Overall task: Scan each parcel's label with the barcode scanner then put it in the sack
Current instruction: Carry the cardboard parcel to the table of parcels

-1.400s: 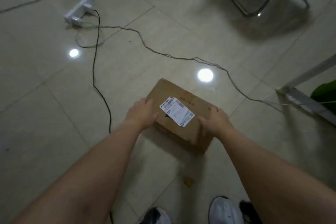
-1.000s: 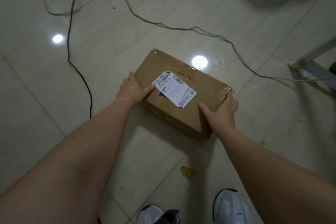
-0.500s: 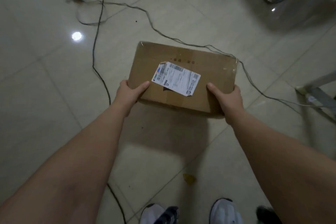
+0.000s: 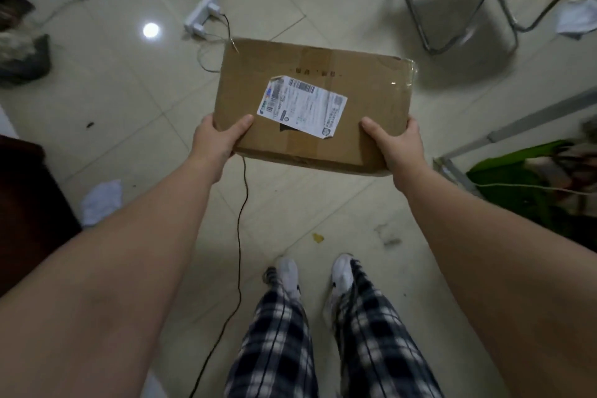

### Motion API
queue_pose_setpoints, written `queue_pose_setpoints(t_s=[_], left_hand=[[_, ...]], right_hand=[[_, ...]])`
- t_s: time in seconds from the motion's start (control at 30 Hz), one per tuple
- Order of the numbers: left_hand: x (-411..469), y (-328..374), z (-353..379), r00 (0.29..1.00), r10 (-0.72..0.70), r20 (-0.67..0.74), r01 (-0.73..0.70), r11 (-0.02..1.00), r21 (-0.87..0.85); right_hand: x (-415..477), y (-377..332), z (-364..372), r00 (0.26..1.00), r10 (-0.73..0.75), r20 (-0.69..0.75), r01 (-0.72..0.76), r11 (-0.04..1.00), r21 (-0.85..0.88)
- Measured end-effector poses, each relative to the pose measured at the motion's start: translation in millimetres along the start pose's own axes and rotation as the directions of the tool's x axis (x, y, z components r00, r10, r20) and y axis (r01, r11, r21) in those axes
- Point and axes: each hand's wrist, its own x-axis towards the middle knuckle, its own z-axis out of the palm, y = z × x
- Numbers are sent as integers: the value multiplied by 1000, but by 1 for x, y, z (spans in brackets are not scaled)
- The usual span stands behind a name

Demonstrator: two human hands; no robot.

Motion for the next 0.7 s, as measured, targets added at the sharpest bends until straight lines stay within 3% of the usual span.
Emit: queue_pose_setpoints(t_s=[0.27,0.7], left_hand=[[-120,109,-51,997,69,-17,-69,998,-9],[-127,191,18,983,181,32,-177,980,-91]], right_hand=[[-112,-113,-47,998,-55,6,54,998,33],[-79,-196,-117,985,-174,0,173,984,39]])
